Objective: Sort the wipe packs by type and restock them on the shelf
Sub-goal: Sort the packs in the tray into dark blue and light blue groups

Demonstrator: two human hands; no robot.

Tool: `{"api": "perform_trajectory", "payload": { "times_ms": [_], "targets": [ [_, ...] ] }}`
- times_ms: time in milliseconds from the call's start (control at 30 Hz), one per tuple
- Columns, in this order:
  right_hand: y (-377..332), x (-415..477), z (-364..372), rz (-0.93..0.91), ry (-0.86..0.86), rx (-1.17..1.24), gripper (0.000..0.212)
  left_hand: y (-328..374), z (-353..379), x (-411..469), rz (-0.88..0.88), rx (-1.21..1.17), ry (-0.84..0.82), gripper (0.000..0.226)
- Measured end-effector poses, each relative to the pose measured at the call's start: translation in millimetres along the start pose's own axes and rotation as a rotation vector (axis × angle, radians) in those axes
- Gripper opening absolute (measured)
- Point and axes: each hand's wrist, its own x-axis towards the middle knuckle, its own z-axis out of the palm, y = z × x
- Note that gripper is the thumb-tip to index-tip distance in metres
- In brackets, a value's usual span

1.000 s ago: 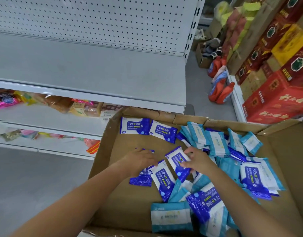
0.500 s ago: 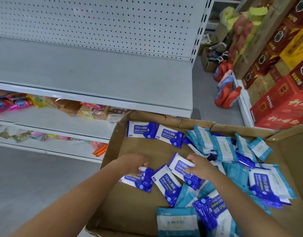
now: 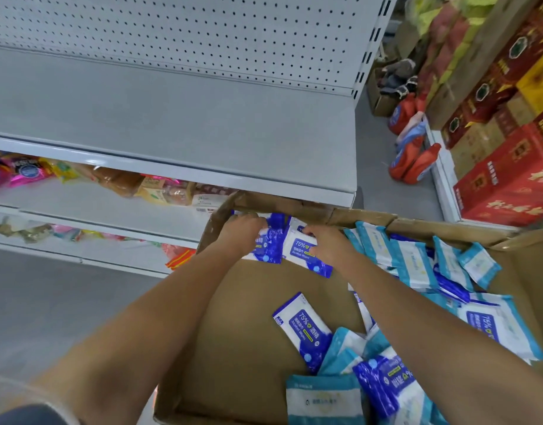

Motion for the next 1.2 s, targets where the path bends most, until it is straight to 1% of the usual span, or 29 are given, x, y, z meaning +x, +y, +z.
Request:
{"api": "perform_trajectory", "payload": {
  "times_ms": [67,100,167,267,333,367,400,467,500,567,667,733,767,800,867,900,967,1033,1067,1133,1200],
  "targets": [
    [1,-1,7,0.011,0.073,-0.103,0.05,-1,6,-2,0.002,0.025,0.045,0.047],
    [2,-3,10,0.005,0.12,-0.127,0.05,0,8,-6,0.021,0.035,0.094,0.049],
    [6,-10,13,-0.02,0.181,-0.111,0.051,6,11,-16,0.119,-0.005,0.177,0.052],
    [19,-32,11,-0.021,0.161,-0.003,0.046,31,18,-41,0.418,-0.124,0.155,0.05],
    [33,-51,7,-0.032,0.169,0.026,0.039,55,27,-55,0.629,-0.153,0.118,0.047],
    [41,-59,6,-0.029,0.168,0.046,0.034,68,29,-62,0.688,-0.156,0.051,0.047],
    [48,-68,3,-0.021,0.149,0.072,0.029,79,31,-68,0.705,-0.153,-0.049,0.048],
    [61,-85,-1,0.01,0.051,0.096,0.024,95,41,-74,0.72,-0.085,-0.269,0.054],
    [69,-93,-2,0.018,0.014,0.083,0.025,101,46,-75,0.738,-0.035,-0.339,0.057],
    [84,-109,-4,0.043,-0.004,0.074,0.026,111,52,-76,0.771,0.009,-0.397,0.059],
    [102,-132,-10,0.064,-0.029,0.108,0.024,120,49,-71,0.749,0.05,-0.428,0.062],
    [112,-143,-11,0.023,-0.101,0.111,0.018,119,47,-68,0.698,0.033,-0.502,0.067],
    [115,-148,-13,-0.003,-0.145,0.11,0.017,117,45,-66,0.656,0.011,-0.549,0.065],
    [116,-153,-15,-0.032,-0.181,0.096,0.019,114,44,-64,0.604,-0.017,-0.586,0.058],
    [114,-162,-22,-0.071,-0.208,0.066,0.026,109,41,-62,0.493,-0.12,-0.631,0.028],
    [113,-166,-24,-0.089,-0.214,0.066,0.027,106,39,-62,0.453,-0.159,-0.64,0.017],
    [109,-173,-26,-0.109,-0.304,0.097,0.026,99,33,-61,0.396,-0.179,-0.65,0.013],
    [107,-180,-19,-0.088,-0.453,0.076,0.033,95,28,-61,0.358,-0.175,-0.671,0.021],
    [107,-184,-13,-0.088,-0.482,0.002,0.038,92,27,-62,0.335,-0.181,-0.681,0.028],
    [110,-188,-1,-0.127,-0.44,-0.188,0.047,89,25,-63,0.291,-0.218,-0.699,0.04],
    [109,-188,4,-0.134,-0.41,-0.281,0.054,87,24,-65,0.262,-0.253,-0.72,0.054]
  ]
}}
